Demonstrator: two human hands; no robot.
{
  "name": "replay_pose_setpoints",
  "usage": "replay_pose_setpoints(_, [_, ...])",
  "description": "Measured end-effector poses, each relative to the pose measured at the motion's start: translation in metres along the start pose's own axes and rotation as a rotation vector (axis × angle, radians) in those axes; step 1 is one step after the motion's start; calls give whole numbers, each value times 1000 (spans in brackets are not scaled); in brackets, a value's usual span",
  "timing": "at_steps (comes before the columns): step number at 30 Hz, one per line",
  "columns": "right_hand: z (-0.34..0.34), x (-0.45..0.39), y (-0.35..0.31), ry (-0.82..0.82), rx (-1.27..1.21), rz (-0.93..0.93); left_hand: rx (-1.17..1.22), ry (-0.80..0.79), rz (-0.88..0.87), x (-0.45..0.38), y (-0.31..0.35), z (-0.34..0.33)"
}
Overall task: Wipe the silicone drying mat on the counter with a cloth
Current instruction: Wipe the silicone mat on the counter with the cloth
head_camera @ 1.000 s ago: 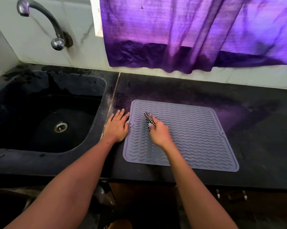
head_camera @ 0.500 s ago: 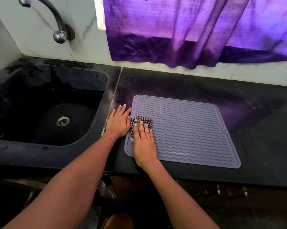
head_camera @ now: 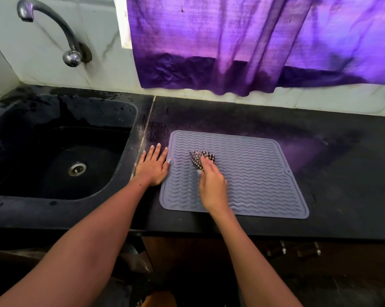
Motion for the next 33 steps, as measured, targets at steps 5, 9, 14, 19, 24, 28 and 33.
replay_pose_setpoints(5, [-26, 25, 15, -213, 284, 141, -6, 32, -14, 1, 1, -1])
replay_pose_setpoints(9, [-29, 29, 21, -191, 200, 159, -2, 50, -2, 1, 3, -2])
replay_pose_setpoints(14, [-28, 28, 27, -224, 180, 204, 5, 56, 14, 2, 5, -3])
replay_pose_setpoints(19, [-31, 29, 27, -203, 172, 204, 10, 63, 23, 4, 5, -3])
replay_pose_setpoints(24, [-14, 11, 41, -213, -540, -245, 1, 67, 7, 4, 3, -3])
replay_pose_setpoints(28, [16, -4, 65, 1, -607, -474, 7, 73, -1, 4, 3, -3])
replay_pose_setpoints(33, [19, 10, 63, -66, 24, -139, 12, 92, -4, 5, 3, -3])
Point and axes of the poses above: each hand's wrist, its own x-axis away from the middle knuckle, its own z-axis out of the back of the hand, y = z × x, the point moved 3 cm from there along -x, towards the middle knuckle, and after that the axes turned 15 degrees about x, right-handed, at the moved point
